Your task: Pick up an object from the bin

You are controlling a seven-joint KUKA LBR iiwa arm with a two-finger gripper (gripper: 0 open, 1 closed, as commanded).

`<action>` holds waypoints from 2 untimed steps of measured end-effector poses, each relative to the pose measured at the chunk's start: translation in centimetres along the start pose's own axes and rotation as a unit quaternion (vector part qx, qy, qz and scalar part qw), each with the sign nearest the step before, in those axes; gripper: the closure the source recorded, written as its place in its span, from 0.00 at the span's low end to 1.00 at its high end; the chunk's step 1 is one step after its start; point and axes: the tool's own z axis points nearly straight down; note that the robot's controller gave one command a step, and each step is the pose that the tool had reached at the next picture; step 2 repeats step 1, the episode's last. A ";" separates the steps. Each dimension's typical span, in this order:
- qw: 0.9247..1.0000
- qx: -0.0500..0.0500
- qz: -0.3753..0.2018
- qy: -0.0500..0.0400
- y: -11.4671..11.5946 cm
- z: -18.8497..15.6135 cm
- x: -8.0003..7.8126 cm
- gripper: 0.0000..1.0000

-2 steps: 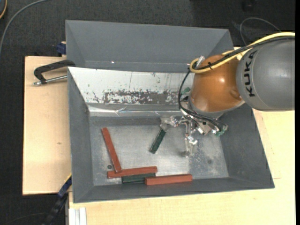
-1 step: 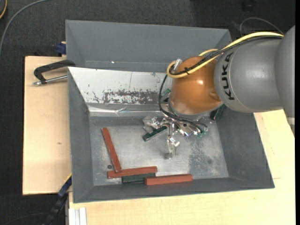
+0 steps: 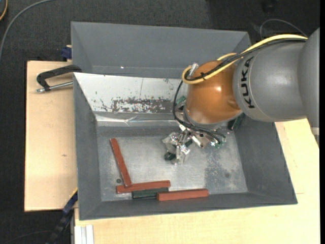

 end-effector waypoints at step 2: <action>0.999 0.004 -0.043 -0.005 0.9 -19.7 -0.9 1.00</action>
Offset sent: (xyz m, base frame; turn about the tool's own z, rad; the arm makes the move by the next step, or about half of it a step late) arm -0.0016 0.0098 0.1900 -0.0883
